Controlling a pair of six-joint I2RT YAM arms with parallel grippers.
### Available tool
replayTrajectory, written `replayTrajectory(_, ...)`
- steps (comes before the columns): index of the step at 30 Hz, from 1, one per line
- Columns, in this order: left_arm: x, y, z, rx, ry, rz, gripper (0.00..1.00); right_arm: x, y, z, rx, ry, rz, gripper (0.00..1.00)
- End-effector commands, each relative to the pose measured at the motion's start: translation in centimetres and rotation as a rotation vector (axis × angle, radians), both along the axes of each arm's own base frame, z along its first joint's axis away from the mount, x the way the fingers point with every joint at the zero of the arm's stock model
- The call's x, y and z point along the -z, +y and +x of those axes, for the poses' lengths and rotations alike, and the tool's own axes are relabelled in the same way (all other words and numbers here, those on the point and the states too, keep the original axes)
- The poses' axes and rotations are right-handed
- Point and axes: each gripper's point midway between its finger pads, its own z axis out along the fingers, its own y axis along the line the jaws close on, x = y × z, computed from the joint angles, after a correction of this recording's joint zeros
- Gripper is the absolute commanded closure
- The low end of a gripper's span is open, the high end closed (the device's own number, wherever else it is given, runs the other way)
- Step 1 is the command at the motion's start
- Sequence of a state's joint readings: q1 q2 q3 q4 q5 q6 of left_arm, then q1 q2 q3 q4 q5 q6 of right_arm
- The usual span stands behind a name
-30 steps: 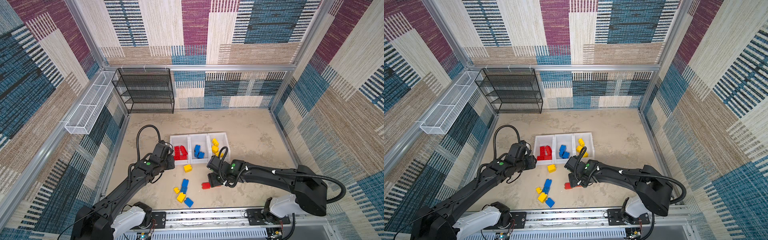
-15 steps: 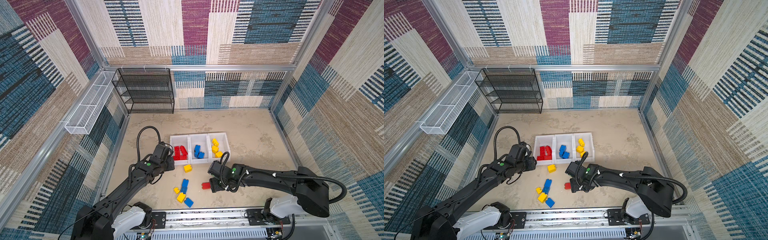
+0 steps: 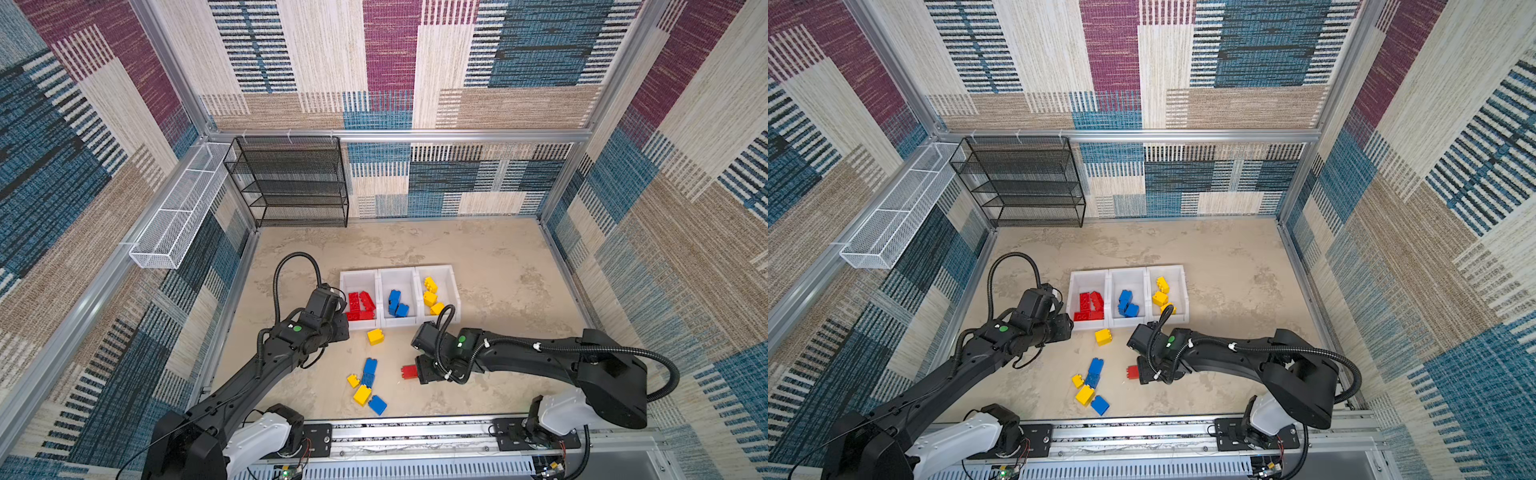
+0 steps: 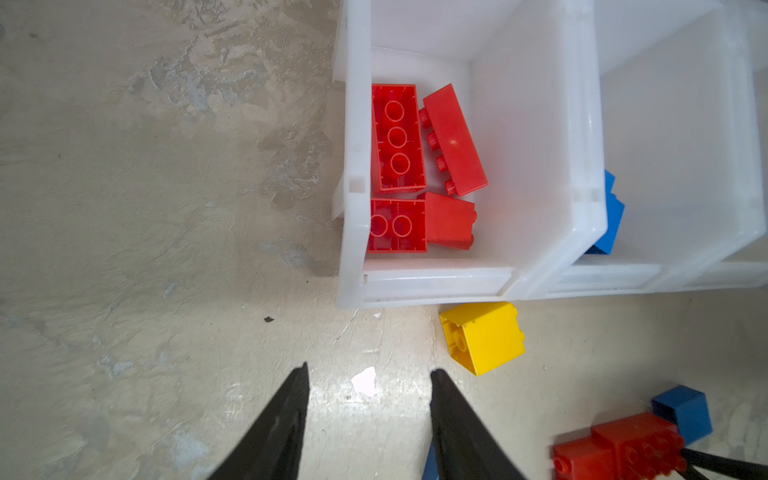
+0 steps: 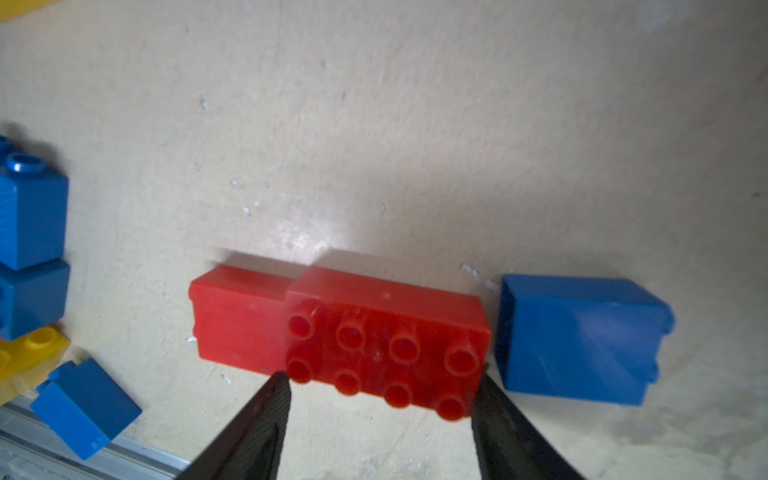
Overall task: Sort the legos into containers by color
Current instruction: 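Lower the right gripper onto the red brick between the blue bricks and grasp it, then carry the red brick into the bin nearest the left arm and release it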
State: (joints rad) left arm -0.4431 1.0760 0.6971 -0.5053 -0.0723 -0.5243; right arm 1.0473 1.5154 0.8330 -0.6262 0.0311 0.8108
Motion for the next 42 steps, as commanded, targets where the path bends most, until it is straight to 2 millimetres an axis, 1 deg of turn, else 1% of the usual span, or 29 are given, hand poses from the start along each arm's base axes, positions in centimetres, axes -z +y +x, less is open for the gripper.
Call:
replayTrajectory(1,-0.2,0.1,-0.1,-0.009,0.001,-0.004,0.49,-0.3,0.4,1.3,0.023,-0.04,-0.006,0.32)
replayTrajectory(6,-0.3,0.2,-0.2,-0.011,-0.002,-0.003,0.49,-0.4,0.5,2.7,0.037,-0.062,-0.007,0.35)
replayTrajectory(10,-0.3,0.2,-0.2,-0.011,-0.002,-0.001,0.49,0.0,0.4,3.5,0.035,-0.065,-0.019,0.35)
replayTrajectory(13,-0.3,0.3,-0.3,-0.012,0.0,0.0,0.49,0.0,0.8,4.1,0.029,-0.071,-0.022,0.29)
replayTrajectory(18,-0.4,0.3,-0.3,-0.013,-0.003,0.001,0.49,-0.3,1.6,4.6,0.016,-0.078,-0.014,0.24)
replayTrajectory(21,-0.4,0.4,-0.2,-0.015,-0.006,0.002,0.49,-0.5,2.0,4.9,0.015,-0.086,-0.008,0.23)
replayTrajectory(24,-0.4,0.3,-0.3,-0.013,-0.004,0.001,0.49,-0.3,2.1,5.2,0.021,-0.084,-0.019,0.22)
replayTrajectory(30,0.0,0.4,-0.4,-0.009,0.001,0.003,0.49,-0.4,2.3,5.9,0.065,-0.093,-0.044,0.21)
replayTrajectory(33,0.0,0.4,-0.4,-0.006,0.0,0.004,0.49,-0.1,2.4,6.3,0.075,-0.09,-0.069,0.21)
replayTrajectory(37,0.0,0.5,-0.5,-0.003,-0.002,0.008,0.49,0.1,2.1,6.5,0.095,-0.089,-0.1,0.22)
replayTrajectory(42,-0.1,0.7,-0.6,-0.009,-0.01,0.006,0.49,0.4,1.0,5.9,0.111,-0.075,-0.13,0.24)
